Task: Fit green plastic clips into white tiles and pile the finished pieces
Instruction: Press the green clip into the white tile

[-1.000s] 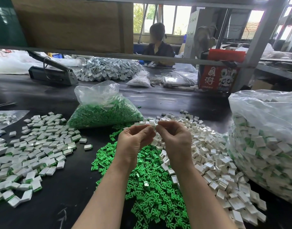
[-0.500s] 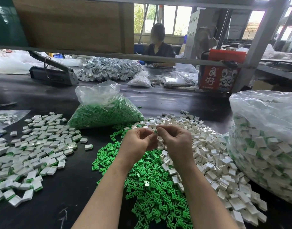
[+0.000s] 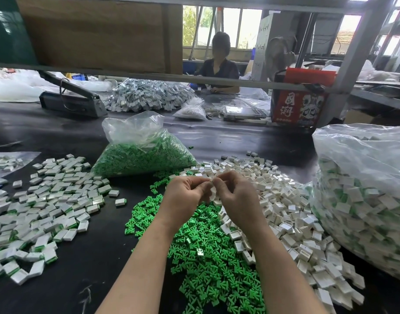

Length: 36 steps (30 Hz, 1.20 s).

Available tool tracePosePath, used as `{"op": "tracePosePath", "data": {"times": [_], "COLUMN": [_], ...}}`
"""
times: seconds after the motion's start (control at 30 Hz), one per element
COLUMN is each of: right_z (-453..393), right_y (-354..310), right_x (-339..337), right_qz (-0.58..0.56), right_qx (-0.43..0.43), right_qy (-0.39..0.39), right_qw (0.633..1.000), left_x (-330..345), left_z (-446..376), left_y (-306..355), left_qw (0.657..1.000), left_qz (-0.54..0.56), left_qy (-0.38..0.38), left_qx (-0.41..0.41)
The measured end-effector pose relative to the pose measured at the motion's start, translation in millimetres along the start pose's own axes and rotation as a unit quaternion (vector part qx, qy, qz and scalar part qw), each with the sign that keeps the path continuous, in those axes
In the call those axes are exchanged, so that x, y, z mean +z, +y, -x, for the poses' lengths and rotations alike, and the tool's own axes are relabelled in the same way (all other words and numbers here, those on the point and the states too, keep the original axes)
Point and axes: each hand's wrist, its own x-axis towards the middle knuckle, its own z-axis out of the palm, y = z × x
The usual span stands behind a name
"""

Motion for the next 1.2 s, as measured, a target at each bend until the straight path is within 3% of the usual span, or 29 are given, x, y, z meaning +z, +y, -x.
{"op": "tracePosePath", "data": {"times": [0.2, 0.53, 0.9, 1.07, 1.2], "right_z": [1, 0, 5, 6, 7], "right_y": [4, 10, 0, -2, -5], "right_x": [1, -1, -7, -5, -2], "right_qz": [0.121, 0.119, -0.088, -0.101, -0.101], "right_qx": [-0.005, 0.010, 0.039, 0.047, 0.065], "right_qy": [-0.050, -0.086, -0.117, -0.128, -0.136], "right_qw": [0.991, 0.989, 0.988, 0.985, 0.983], "left_x": [3, 4, -5, -7, -4], "left_z": [1, 3, -2, 1, 3], "left_y": [-2, -1, -12, -16, -16], "left_qw": [0.998, 0.999, 0.997, 0.991, 0.993], "left_qz": [-0.065, -0.018, 0.052, 0.019, -0.001], "left_qy": [-0.023, -0.023, -0.035, -0.102, -0.104], "left_qx": [-0.011, -0.026, -0.054, -0.089, -0.065]}}
